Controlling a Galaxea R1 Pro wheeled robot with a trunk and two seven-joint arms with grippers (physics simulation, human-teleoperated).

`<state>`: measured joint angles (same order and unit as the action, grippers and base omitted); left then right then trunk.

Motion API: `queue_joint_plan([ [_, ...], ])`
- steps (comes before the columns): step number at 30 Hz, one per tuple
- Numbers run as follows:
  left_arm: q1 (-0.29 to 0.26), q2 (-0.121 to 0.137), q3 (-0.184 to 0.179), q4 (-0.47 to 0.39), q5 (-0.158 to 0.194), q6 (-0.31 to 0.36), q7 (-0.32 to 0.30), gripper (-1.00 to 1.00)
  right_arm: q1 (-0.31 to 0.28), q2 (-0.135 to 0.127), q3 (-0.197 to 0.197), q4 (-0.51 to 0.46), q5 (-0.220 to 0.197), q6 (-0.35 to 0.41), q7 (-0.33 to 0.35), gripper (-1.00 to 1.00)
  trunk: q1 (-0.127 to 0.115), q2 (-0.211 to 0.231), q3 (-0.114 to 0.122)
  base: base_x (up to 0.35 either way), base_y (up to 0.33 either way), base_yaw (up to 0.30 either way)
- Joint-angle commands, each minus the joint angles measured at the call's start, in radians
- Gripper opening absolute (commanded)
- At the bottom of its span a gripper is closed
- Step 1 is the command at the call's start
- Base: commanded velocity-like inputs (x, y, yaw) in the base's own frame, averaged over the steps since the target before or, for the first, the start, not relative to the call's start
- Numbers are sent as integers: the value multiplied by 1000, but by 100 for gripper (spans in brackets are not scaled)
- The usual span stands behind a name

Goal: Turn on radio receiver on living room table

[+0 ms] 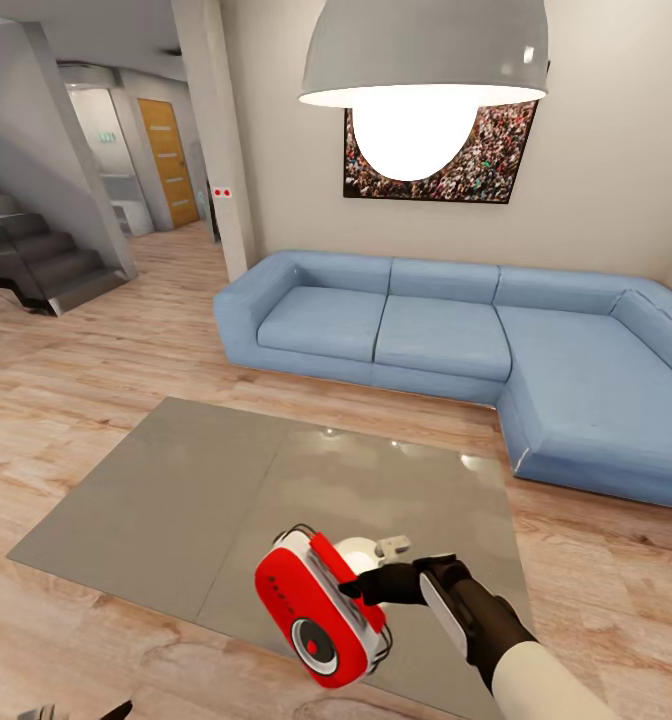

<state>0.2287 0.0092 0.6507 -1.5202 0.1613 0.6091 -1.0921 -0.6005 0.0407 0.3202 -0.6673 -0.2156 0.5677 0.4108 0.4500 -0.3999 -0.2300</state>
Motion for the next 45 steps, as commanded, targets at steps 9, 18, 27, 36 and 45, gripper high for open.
queue_joint_plan([
  [9,0,1,-7,2,1,1,-1,-100,0,40,2,2,-14,6,33,-100,0,0,0,0,0,0],
  [18,0,0,-9,3,1,0,-4,-100,0,87,8,15,-16,6,28,-100,0,0,0,0,0,0],
  [27,0,2,-17,2,2,-7,2,-100,0,102,57,42,-19,5,28,-100,0,0,0,0,0,0],
  [36,0,2,-17,3,-3,-8,22,-100,0,102,59,70,-23,6,43,-100,0,0,0,0,0,0],
  [45,0,2,-26,24,1,-9,59,-100,0,103,57,71,-24,12,43,-100,0,0,0,0,0,0],
])
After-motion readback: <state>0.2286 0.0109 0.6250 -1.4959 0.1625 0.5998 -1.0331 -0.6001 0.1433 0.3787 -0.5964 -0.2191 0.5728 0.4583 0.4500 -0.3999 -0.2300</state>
